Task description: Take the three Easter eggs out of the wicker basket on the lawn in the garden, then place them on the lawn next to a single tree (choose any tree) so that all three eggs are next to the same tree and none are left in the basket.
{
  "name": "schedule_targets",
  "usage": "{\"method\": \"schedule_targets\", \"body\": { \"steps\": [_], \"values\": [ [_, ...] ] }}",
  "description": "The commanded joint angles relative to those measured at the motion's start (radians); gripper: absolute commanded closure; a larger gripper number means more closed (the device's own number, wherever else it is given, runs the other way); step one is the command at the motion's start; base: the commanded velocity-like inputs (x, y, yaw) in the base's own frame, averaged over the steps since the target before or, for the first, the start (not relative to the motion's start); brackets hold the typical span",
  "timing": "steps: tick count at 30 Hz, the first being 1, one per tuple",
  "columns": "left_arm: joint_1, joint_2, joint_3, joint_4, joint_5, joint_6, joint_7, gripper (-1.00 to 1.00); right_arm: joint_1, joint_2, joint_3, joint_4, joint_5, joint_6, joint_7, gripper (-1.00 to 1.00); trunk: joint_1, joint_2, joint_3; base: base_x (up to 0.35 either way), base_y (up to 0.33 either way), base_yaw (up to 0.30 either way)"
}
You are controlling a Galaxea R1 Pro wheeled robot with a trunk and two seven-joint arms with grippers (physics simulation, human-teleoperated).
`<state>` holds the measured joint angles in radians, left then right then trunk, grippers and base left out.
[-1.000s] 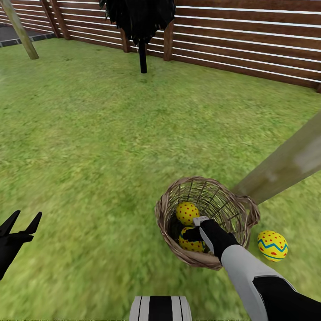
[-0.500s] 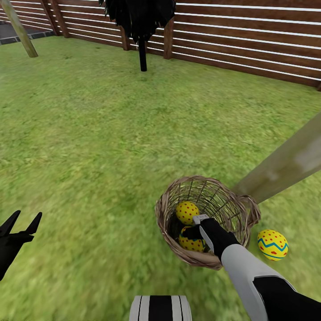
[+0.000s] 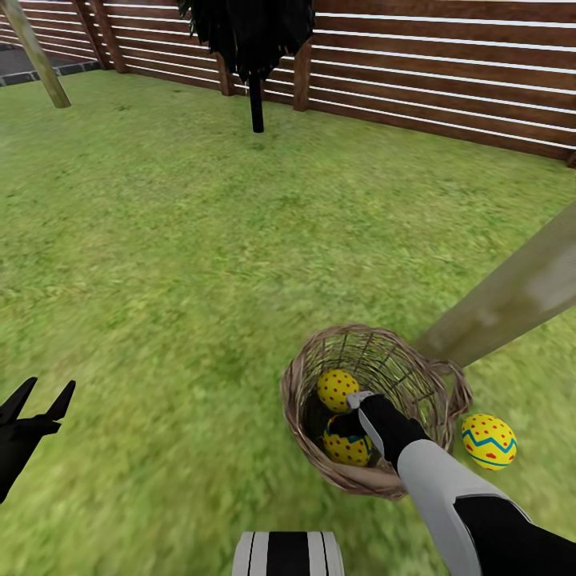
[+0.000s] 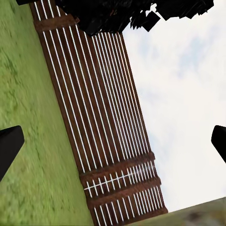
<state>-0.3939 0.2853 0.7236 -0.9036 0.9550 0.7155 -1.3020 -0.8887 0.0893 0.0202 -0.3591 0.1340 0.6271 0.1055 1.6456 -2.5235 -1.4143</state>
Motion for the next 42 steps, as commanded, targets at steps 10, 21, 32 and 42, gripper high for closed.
{"method": "schedule_targets", "body": {
  "steps": [10, 21, 32, 42],
  "values": [
    [0.0, 0.0, -0.001, -0.001, 0.002, 0.01, -0.002, -1.0, 0.001, 0.0, 0.001, 0.02, 0.012, 0.005, 0.008, 1.0, -0.001, 0.001, 0.011, 0.0, 0.0, 0.0],
    [0.0, 0.0, -0.001, -0.001, 0.002, 0.01, -0.002, -1.0, 0.001, 0.001, 0.001, 0.021, 0.012, 0.004, 0.008, 1.0, -0.004, 0.002, 0.03, 0.0, 0.0, 0.0],
    [0.0, 0.0, 0.0, 0.0, 0.002, 0.01, -0.002, -1.0, 0.001, 0.004, 0.001, 0.022, 0.012, 0.005, 0.008, 1.0, -0.004, 0.002, 0.03, 0.0, 0.0, 0.0],
    [0.0, 0.0, 0.0, -0.001, 0.002, 0.01, -0.002, -1.0, 0.001, 0.004, 0.001, 0.022, 0.012, 0.005, 0.008, 1.0, -0.005, 0.002, 0.038, 0.0, 0.0, 0.0]
  ]
}}
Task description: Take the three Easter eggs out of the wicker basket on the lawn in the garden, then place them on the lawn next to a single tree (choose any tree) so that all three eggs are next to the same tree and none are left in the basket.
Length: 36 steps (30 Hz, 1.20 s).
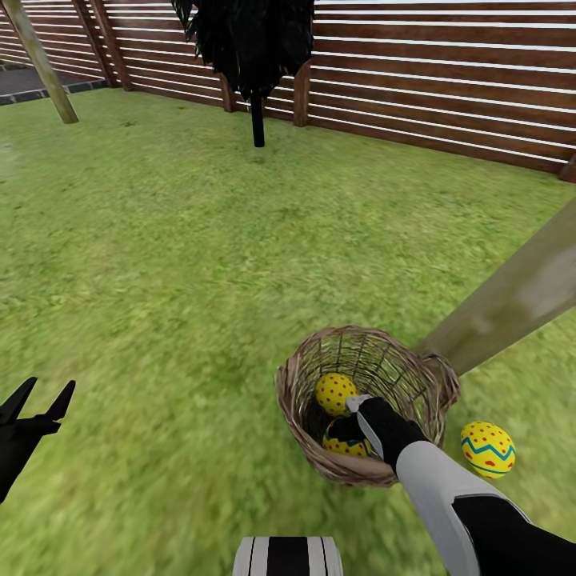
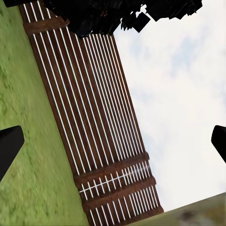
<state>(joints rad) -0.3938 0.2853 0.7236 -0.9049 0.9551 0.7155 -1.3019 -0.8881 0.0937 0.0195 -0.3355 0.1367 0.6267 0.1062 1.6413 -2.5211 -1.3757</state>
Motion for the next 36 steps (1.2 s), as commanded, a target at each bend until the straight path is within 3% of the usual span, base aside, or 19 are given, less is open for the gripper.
{"method": "schedule_targets", "body": {
  "steps": [1, 22, 27, 36],
  "values": [
    [0.0, 0.0, 0.0, 0.0, 0.002, 0.01, -0.002, -1.0, 0.0, 0.0, 0.002, -0.002, 0.009, 0.005, 0.007, 1.0, 0.0, 0.0, -0.001, 0.0, 0.0, 0.0],
    [0.0, 0.0, 0.0, 0.001, 0.002, 0.01, -0.002, -1.0, 0.0, -0.003, 0.001, 0.022, 0.009, 0.011, 0.0, 1.0, 0.0, 0.0, -0.001, 0.0, 0.0, 0.0],
    [0.0, 0.0, 0.0, 0.001, 0.002, 0.01, -0.002, -1.0, 0.0, 0.006, 0.001, 0.043, 0.009, 0.01, -0.005, 1.0, 0.0, 0.0, -0.001, 0.0, 0.0, 0.0],
    [0.0, 0.0, 0.0, 0.001, 0.002, 0.01, -0.002, -1.0, 0.0, 0.01, 0.002, 0.064, 0.011, 0.009, -0.072, 1.0, -0.002, 0.001, 0.015, 0.0, 0.0, 0.0]
  ]
}}
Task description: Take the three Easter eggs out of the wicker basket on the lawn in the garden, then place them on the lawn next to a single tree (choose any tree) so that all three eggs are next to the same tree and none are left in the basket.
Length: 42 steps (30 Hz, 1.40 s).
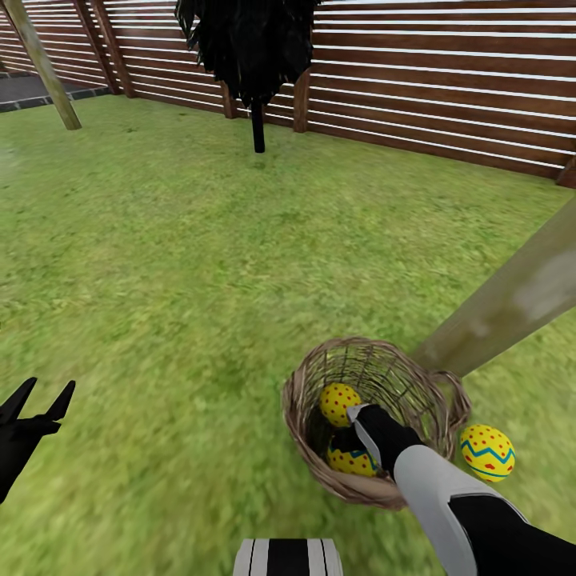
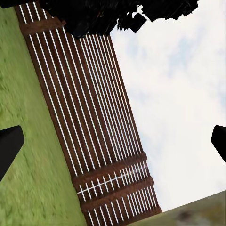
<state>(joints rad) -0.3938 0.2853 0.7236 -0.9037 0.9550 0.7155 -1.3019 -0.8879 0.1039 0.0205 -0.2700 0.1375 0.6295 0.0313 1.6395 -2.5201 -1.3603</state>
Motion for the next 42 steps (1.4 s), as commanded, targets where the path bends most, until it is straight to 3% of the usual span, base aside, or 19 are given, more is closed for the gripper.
{"method": "schedule_targets", "body": {
  "steps": [1, 17, 27, 42],
  "values": [
    [0.0, 0.0, 0.0, 0.0, 0.002, 0.01, -0.002, -1.0, 0.0, 0.0, 0.001, -0.002, 0.009, 0.006, -0.001, 1.0, 0.0, 0.0, -0.001, 0.0, 0.0, 0.0],
    [0.0, 0.0, -0.001, 0.0, 0.002, 0.01, -0.002, -1.0, 0.001, 0.0, 0.001, -0.001, 0.008, 0.006, -0.002, 1.0, -0.001, 0.0, 0.003, 0.0, 0.0, 0.0],
    [0.0, 0.0, 0.0, 0.0, 0.002, 0.01, -0.002, -1.0, 0.003, 0.001, 0.001, 0.026, 0.01, 0.003, -0.003, 1.0, -0.004, 0.002, 0.034, 0.0, 0.0, 0.0],
    [0.0, 0.0, 0.0, 0.0, 0.002, 0.01, -0.002, -1.0, 0.003, 0.002, 0.001, 0.028, 0.01, 0.001, -0.004, 1.0, -0.006, 0.003, 0.046, 0.0, 0.0, 0.0]
  ]
}}
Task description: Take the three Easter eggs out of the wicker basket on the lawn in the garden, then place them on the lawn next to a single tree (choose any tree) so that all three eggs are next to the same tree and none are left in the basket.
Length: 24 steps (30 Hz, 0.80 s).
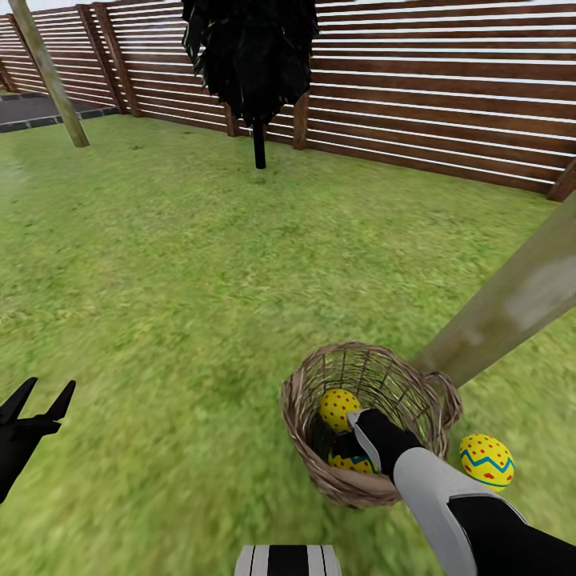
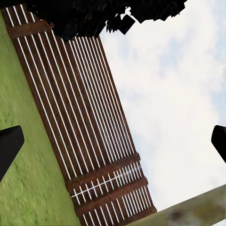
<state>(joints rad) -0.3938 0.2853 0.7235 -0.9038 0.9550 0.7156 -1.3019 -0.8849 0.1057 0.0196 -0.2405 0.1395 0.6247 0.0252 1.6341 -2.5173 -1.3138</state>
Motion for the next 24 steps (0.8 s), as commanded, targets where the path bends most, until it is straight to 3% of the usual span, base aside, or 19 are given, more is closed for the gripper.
{"method": "schedule_targets", "body": {
  "steps": [1, 17, 24],
  "values": [
    [0.0, 0.0, 0.0, 0.0, 0.002, 0.01, -0.002, -1.0, 0.0, 0.0, 0.002, -0.002, 0.007, 0.006, 0.002, 1.0, 0.0, 0.0, -0.001, 0.0, 0.0, 0.0],
    [0.0, 0.0, 0.0, 0.0, 0.002, 0.01, -0.002, -1.0, 0.0, 0.0, 0.002, -0.002, 0.008, 0.006, 0.002, 1.0, -0.003, 0.001, 0.026, 0.0, 0.0, 0.0],
    [0.0, 0.0, -0.001, 0.0, 0.002, 0.01, -0.002, -1.0, 0.0, 0.0, 0.002, -0.002, 0.008, 0.006, 0.002, 1.0, -0.003, 0.001, 0.026, 0.0, 0.0, 0.0]
  ]
}}
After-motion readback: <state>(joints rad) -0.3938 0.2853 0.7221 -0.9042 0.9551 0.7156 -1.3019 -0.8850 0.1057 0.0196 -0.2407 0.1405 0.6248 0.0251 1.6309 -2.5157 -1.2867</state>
